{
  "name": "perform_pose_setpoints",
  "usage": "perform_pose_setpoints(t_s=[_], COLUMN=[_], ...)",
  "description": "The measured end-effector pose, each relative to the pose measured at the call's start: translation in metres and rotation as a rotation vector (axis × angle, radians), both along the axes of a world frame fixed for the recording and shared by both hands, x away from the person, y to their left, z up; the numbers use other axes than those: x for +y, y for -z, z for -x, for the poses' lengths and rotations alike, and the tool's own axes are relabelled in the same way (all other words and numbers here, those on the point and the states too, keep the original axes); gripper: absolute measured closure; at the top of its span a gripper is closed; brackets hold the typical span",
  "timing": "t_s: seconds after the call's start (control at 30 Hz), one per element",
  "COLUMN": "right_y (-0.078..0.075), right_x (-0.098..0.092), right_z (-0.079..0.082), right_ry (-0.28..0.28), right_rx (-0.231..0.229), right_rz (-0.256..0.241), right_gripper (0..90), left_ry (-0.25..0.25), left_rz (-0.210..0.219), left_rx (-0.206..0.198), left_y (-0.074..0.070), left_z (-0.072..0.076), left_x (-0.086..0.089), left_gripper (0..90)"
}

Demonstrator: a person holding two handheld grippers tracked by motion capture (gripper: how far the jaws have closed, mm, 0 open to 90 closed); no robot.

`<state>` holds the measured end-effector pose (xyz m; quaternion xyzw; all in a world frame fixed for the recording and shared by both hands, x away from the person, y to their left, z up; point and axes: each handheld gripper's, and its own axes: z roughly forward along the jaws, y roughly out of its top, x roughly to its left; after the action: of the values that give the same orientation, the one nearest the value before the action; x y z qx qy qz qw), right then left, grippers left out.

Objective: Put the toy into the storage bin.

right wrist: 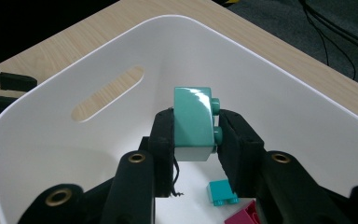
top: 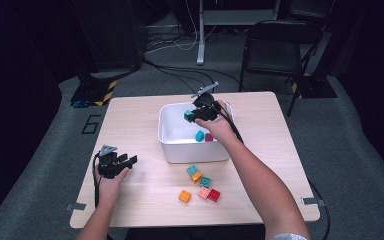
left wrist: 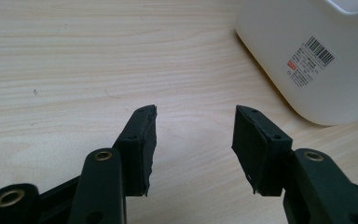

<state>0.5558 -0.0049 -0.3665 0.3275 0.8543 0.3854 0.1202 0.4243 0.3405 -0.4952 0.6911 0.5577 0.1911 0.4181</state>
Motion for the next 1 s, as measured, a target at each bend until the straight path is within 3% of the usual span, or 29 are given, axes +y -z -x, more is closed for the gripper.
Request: perform_pose_setpoints(t_s=[0.23,0.4,0.7,1.0], right_y=[0.005,-0.002,-0.023,-0.028], right_x=[0.005,0.0,-0.015,-0.031], right_z=[-0.003,0.004,0.036,0.069], right_ry=[0.014,0.012,0.001,-0.017], right_rx=[0.002,-0.022,-0.072,-0.091], right_rz=[0.025,0.014,-0.036,-0.06], right_gripper=[63.0,60.9,58.5,57.7], left_ry=[-0.001,0.0,-0.009,0.0], left_rz=[-0.002,-0.006,-0.009,-0.018], left_rx=[0.001,0.001,-0.008,-0.005], left_y=[0.0,0.0,0.0,0.0], left_z=[0.0,0.0,0.0,0.0], left_x=[0.0,0.0,-0.002,-0.002], left_gripper=[49.3,49.2,48.6,48.2])
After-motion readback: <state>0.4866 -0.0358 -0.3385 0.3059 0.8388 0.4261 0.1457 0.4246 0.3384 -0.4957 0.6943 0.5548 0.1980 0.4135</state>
